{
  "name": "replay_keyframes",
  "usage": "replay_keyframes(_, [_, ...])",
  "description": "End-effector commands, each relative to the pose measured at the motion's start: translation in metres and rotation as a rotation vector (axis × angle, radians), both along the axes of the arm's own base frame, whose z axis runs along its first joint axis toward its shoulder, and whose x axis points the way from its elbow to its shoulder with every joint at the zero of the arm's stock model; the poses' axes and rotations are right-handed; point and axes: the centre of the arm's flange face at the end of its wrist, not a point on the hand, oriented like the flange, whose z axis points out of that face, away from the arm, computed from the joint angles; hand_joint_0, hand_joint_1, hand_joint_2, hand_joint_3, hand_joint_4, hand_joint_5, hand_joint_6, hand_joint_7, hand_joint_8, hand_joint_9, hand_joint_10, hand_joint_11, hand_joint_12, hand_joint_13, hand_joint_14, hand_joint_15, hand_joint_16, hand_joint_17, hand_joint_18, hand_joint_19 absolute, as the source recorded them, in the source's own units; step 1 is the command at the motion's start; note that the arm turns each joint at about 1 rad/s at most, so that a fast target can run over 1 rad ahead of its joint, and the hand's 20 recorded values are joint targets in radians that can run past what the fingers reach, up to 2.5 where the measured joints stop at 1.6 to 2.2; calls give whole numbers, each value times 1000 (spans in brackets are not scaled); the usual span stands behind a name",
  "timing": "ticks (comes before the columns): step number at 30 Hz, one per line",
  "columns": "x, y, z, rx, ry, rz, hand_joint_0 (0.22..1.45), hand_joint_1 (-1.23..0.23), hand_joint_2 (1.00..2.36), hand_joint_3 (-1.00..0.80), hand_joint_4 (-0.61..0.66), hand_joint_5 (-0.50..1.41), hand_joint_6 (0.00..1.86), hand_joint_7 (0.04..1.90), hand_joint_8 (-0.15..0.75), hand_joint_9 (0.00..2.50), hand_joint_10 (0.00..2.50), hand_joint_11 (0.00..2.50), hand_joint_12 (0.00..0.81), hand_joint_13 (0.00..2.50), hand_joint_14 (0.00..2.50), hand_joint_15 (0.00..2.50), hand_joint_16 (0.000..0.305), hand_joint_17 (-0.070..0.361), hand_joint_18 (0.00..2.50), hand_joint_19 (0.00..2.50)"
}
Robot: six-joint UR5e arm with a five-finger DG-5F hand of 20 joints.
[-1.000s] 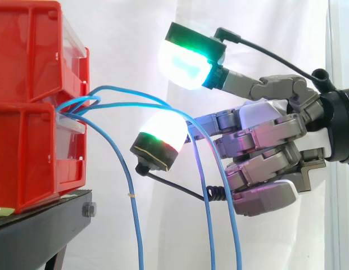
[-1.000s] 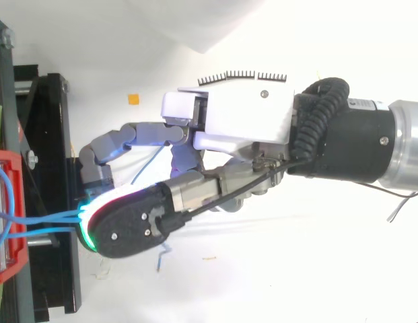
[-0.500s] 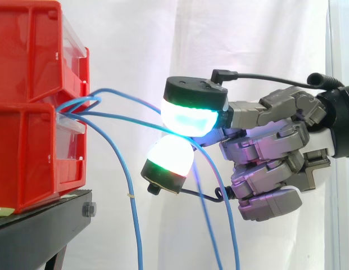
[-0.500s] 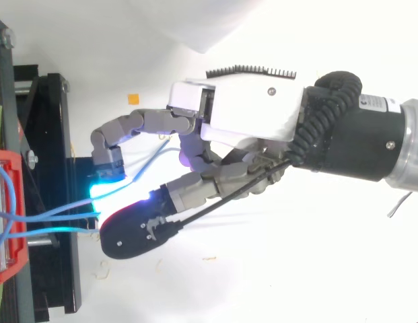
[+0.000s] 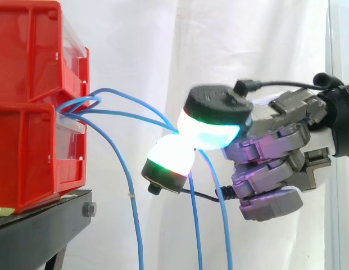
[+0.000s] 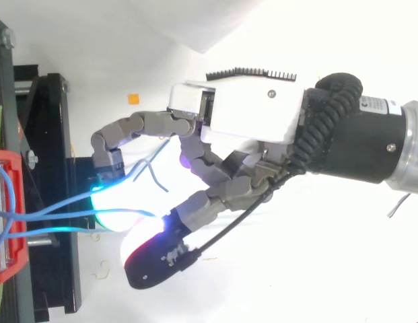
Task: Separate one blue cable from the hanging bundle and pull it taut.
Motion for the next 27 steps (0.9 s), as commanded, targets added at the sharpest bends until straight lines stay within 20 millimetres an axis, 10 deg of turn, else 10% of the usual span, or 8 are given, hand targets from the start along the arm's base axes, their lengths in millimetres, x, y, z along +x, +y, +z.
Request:
replay_keyframes(1, [0,1,0,0,1,1,391,-584,1000,-500,51,155,500,1380,201,2350,946,2146,393,1496,1552,1110,68,153,1442,1113])
replay_keyframes(9, [0,2,1,-3,-2,-9,485,-203,1000,-500,35,141,542,1263,156,2315,1009,2111,332,1435,1560,1138,52,118,1385,1386])
replay_keyframes(27, [2,5,8,-20,-15,-25,794,-724,1010,-400,-48,151,501,1345,162,2285,1134,2105,311,1390,1598,1173,41,91,1290,1519])
